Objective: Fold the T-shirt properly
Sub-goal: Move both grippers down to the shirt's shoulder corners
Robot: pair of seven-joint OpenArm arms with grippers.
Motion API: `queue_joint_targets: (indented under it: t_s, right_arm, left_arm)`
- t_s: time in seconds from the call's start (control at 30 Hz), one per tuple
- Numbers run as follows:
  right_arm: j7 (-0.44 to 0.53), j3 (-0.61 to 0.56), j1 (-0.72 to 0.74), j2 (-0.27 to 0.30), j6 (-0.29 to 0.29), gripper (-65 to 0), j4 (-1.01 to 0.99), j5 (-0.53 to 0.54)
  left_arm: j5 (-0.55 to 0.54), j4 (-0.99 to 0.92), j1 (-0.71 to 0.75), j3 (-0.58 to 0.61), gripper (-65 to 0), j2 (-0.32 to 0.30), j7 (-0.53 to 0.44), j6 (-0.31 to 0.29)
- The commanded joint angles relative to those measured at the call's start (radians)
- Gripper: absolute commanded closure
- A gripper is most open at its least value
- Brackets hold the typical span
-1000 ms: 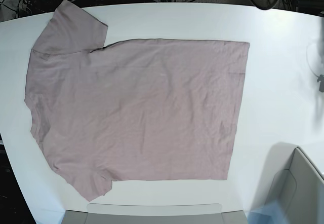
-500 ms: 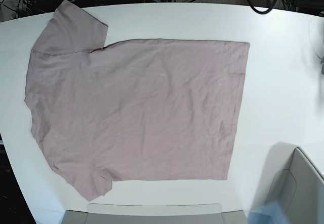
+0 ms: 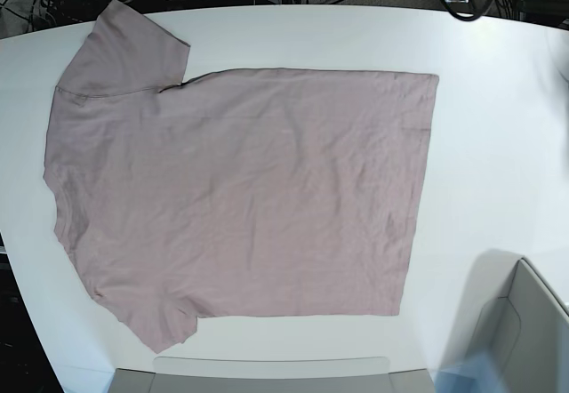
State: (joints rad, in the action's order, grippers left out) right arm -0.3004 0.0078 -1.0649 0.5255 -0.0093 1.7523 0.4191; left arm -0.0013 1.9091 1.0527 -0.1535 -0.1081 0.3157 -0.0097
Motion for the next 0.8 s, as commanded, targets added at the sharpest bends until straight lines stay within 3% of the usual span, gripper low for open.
queue_joint_targets:
  t_s: [0.0,0.17,0.27,0.6,0.67,0.77]
  right_arm:
    - [0.008,0.004,-0.005,0.009,0.004,-0.1,0.033,0.005]
    - [-0.007,0.074,0.005,0.025,0.004,-0.1,0.180,0.005]
    - [-0.102,0.166,0.022,0.025,0.004,-0.1,0.297,0.005]
    - [-0.234,0.298,0.295,0.006,0.009,-0.3,0.318,0.016]
    - [-0.262,0.327,0.331,0.003,0.009,-0.4,0.318,0.070]
    - [-0.360,0.427,0.374,0.000,0.010,-5.2,0.317,0.252]
  left_arm:
    - [0.001,0.036,0.010,-0.008,0.0,-0.005,-0.006,0.006]
    - [0.002,0.125,-0.009,-0.002,0.0,-0.008,0.004,0.004]
    - [0.002,0.128,-0.059,-0.010,0.0,-0.009,0.004,0.004]
    - [0.001,0.137,-0.199,0.050,-0.3,-0.008,-0.006,0.003]
    - [0.001,0.137,-0.219,0.065,-0.4,-0.006,-0.006,0.003]
    - [0.001,0.137,-0.239,0.085,-2.3,-0.003,-0.006,0.003]
